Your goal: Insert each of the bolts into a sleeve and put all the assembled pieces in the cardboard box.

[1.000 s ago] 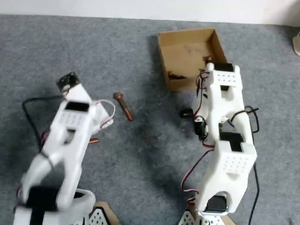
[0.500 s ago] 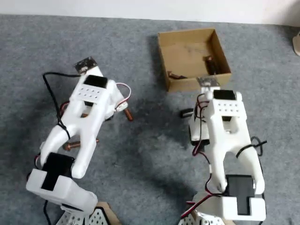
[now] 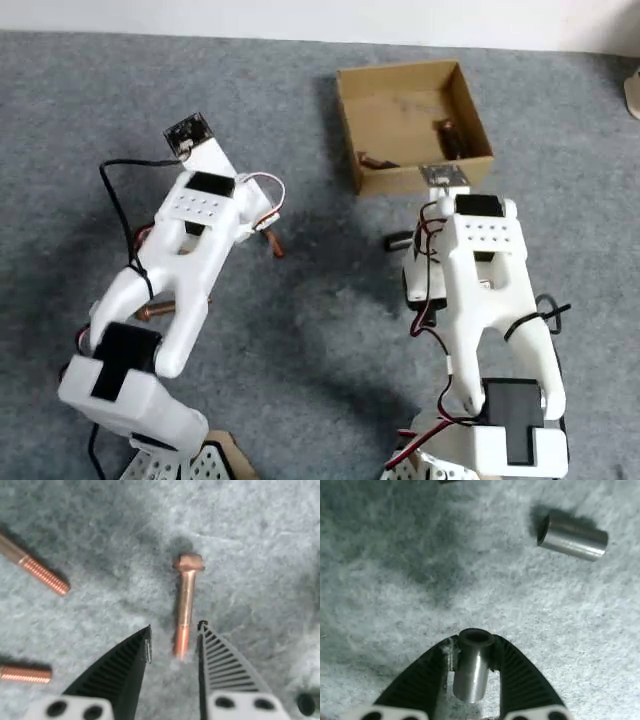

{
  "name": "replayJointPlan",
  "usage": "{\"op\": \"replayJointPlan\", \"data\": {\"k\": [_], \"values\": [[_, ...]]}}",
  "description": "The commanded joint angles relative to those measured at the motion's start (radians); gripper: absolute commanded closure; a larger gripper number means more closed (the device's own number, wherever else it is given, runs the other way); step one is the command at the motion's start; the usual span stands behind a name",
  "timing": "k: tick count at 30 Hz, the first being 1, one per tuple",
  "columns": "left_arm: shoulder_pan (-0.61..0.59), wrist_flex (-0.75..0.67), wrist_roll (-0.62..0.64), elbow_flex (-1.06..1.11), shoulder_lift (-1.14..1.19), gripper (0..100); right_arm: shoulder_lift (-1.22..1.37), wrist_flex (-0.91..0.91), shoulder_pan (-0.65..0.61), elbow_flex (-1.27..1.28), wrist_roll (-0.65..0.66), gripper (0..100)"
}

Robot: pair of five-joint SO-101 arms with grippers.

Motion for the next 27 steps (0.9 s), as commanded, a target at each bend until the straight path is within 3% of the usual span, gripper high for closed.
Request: {"op": "replayJointPlan", "data": {"k": [1,18,21,26,27], "values": [[0.012,-0.025,0.003,-0.036,0.056,85,-0.045,-0.048,-0.025,-0.004,0.005,99.4],[-0.021,-0.02,0.005,-0.294,0.352,85,-0.045,-0.053,-0.064,-0.002,0.009,99.4],[-0.021,0.051,0.005,-0.338,0.366,85,-0.045,-0.053,-0.064,-0.001,0.009,99.4],[-0.021,0.152,0.008,-0.397,0.369,100,-0.047,-0.084,-0.068,0.036,0.005,99.4],[-0.021,0.152,0.008,-0.397,0.369,99,-0.047,-0.097,-0.074,0.041,0.003,99.4]]}}
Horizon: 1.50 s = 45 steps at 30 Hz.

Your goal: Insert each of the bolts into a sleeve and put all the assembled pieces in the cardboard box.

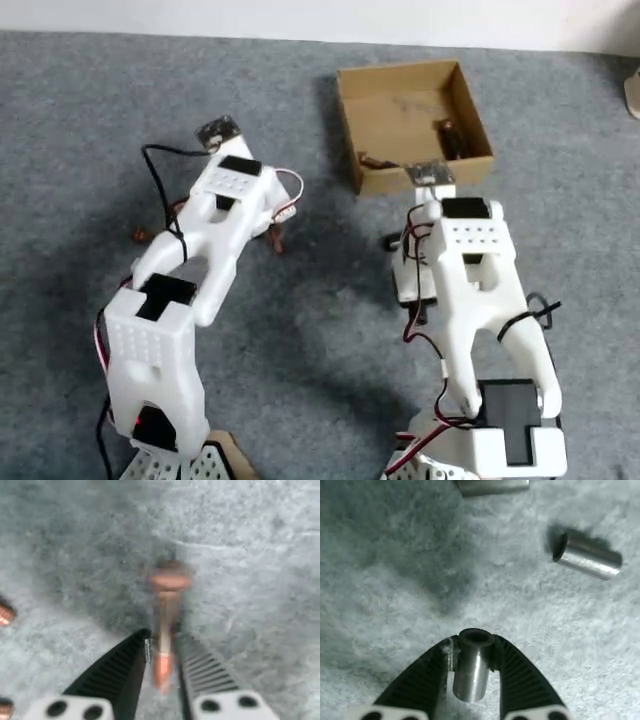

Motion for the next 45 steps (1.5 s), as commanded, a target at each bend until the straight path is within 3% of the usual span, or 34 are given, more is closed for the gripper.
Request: {"op": "replayJointPlan", "data": {"k": [1,7,14,19,29,40,45], "values": [[-0.018,0.031,0.006,-0.041,-0.001,98,-0.047,-0.045,-0.025,0.002,0.005,99.4],[-0.018,0.034,0.002,-0.039,-0.01,99,-0.139,-0.15,-0.056,0.091,0.009,99.4],[-0.007,0.089,-0.011,-0.048,-0.018,100,-0.536,-0.392,-0.056,0.398,0.002,99.4],[0.004,0.11,-0.035,-0.036,-0.091,100,-0.737,-0.41,-0.054,0.53,0.002,99.4],[0.005,0.15,-0.087,-0.036,-0.305,100,-0.774,-0.562,-0.054,0.61,0.009,99.4],[0.107,0.141,-0.278,-0.036,-0.432,100,-0.776,-0.656,-0.11,0.679,0.011,99.4],[0.136,0.098,-0.39,-0.036,-0.483,100,-0.854,-0.889,-0.179,0.849,0.011,99.4]]}}
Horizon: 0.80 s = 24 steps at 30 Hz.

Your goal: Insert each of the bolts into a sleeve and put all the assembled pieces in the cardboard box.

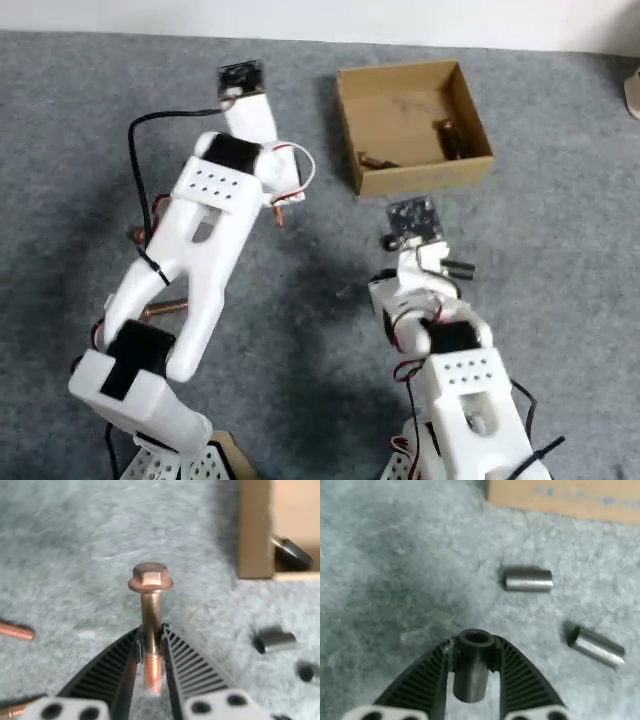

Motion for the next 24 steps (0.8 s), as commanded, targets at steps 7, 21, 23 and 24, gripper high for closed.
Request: {"op": "replayJointPlan", "data": {"k": [7,21,23,24], "values": [[0.019,-0.107,-0.164,-0.025,-0.079,100,-0.398,-0.378,-0.039,0.323,0.003,99.4],[0.136,-0.227,-0.138,0.031,-0.139,100,-0.776,-0.317,-0.081,0.524,0.002,99.4],[0.156,-0.29,-0.135,0.087,-0.183,100,-0.776,-0.295,-0.102,0.524,0.002,99.4],[0.163,-0.327,-0.135,0.117,-0.211,100,-0.776,-0.285,-0.113,0.524,0.002,99.4]]}}
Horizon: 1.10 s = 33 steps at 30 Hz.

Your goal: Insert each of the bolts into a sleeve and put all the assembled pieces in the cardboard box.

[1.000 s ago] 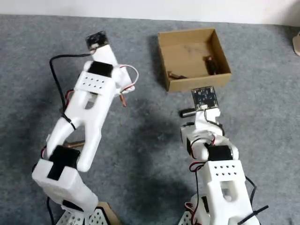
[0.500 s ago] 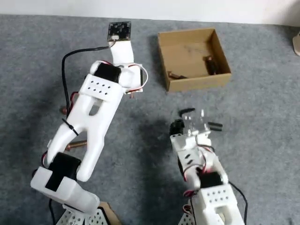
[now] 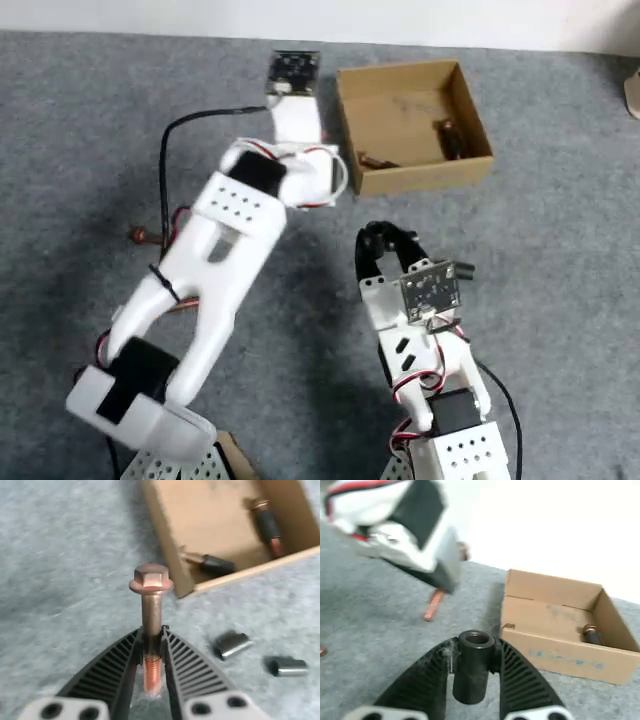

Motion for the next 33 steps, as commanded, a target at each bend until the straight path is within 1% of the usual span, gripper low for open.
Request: {"op": "replayJointPlan", "data": {"k": [1,4,7,9,13,16,23,29,33], "values": [[0.041,-0.129,0.014,0.061,-0.145,100,-0.019,0.025,-0.041,0.148,0.003,99.4],[0.041,-0.235,0.012,0.166,-0.237,100,-0.019,0.033,-0.048,0.148,0.003,99.4],[0.041,-0.308,0.017,0.257,-0.321,100,-0.019,0.035,-0.048,0.148,0.003,99.4],[0.041,-0.325,0.028,0.308,-0.369,100,-0.019,0.035,-0.048,0.148,0.003,99.4],[0.041,-0.328,0.149,0.374,-0.469,100,-0.019,0.035,-0.048,0.148,0.003,99.4],[0.061,-0.33,0.19,0.432,-0.541,100,-0.019,0.035,-0.048,0.148,0.003,99.4],[0.166,-0.342,0.192,0.545,-0.694,100,-0.019,0.035,-0.048,0.148,0.003,99.4],[0.225,-0.493,0.187,0.674,-0.745,100,-0.019,0.054,-0.048,0.148,0.003,99.4],[0.228,-0.506,0.186,0.702,-0.743,100,-0.024,0.054,-0.048,0.148,0.003,99.4]]}}
